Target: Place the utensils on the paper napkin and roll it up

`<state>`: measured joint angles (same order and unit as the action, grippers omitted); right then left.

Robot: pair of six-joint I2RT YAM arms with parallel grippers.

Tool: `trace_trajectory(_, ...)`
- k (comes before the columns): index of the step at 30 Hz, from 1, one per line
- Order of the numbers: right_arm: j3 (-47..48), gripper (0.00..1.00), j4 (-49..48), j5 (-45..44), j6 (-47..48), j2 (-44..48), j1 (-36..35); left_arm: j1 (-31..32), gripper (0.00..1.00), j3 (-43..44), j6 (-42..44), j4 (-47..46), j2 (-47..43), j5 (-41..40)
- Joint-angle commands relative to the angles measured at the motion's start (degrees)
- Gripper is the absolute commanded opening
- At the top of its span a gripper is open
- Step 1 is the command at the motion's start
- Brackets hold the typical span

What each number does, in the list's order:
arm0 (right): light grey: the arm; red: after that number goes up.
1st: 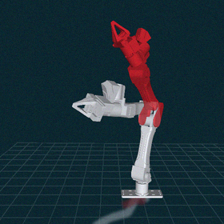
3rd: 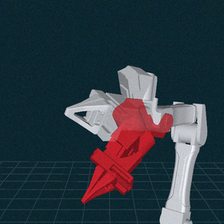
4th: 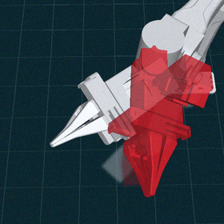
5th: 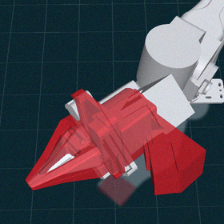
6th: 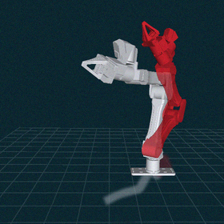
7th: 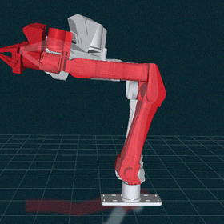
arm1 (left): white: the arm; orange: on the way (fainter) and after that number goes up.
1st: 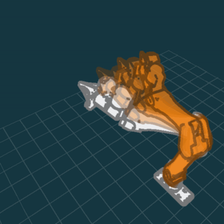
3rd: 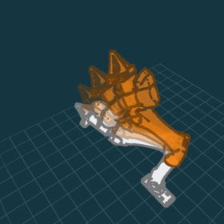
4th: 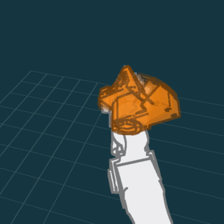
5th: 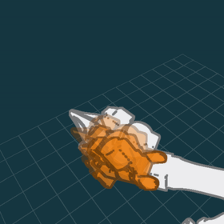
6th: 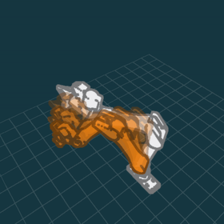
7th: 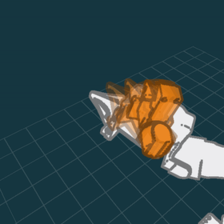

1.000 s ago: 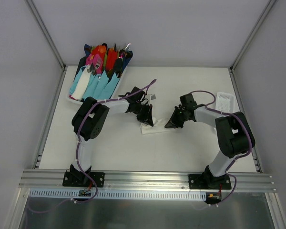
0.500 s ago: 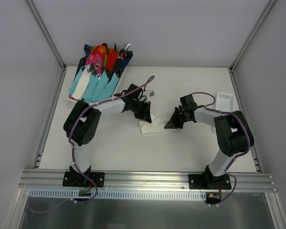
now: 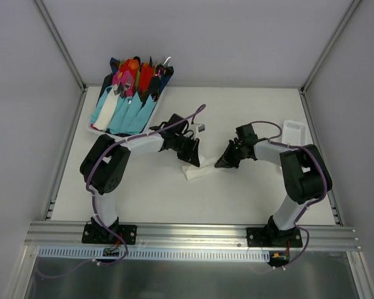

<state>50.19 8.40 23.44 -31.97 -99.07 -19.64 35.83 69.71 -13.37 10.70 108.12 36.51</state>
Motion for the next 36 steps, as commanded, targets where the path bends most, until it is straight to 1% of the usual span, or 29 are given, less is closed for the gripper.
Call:
trace_trajectory(1,-1.59,0.0,3.29,-6.04,0.76,-2.09,1.09,1.96,0.0,-1.42,1.15,0.82,-0.36,2.78)
trace_trajectory(8,-1.77,0.0,3.29,-6.3,0.5,-2.1,1.09,4.15,0.0,-3.27,-0.61,-1.29,-0.19,2.34)
trace_trajectory(14,-2.03,0.0,3.29,-6.48,0.41,-2.01,1.09,6.52,0.0,-3.97,-1.75,-1.91,1.04,-0.56)
trace_trajectory(20,-2.21,0.0,3.29,-6.65,0.24,-2.1,1.09,7.06,0.0,-4.94,-3.6,-2.44,1.49,-2.5)
trace_trajectory(27,-2.82,0.0,2.23,-4.2,-0.29,-0.96,1.09,6.27,0.0,-5.29,-4.21,-2.53,2.97,-4.08)
trace_trajectory(28,-3.08,0.04,1.19,-3.67,-0.46,-0.34,1.18,6.09,0.0,-5.29,-4.3,-2.44,3.5,-3.99)
trace_trajectory(29,-3.35,0.06,1.0,-3.23,-0.73,0.97,1.09,5.48,0.0,-5.2,-4.56,-2.26,3.85,-3.91)
trace_trajectory(33,-4.92,0.07,-0.14,-1.82,-1.17,4.4,1.18,3.11,0.0,-4.76,-5.53,-1.91,5.61,-2.33)
trace_trajectory(35,-7.12,0.07,-3.29,0.45,-3.18,5.72,1.18,2.23,0.0,-4.32,-5.97,-1.91,6.05,-1.27)
trace_trajectory(36,-8.35,0.07,-6.7,1.16,-4.23,6.94,0.92,1.7,0.0,-4.06,-5.97,-2.0,6.23,-0.92)
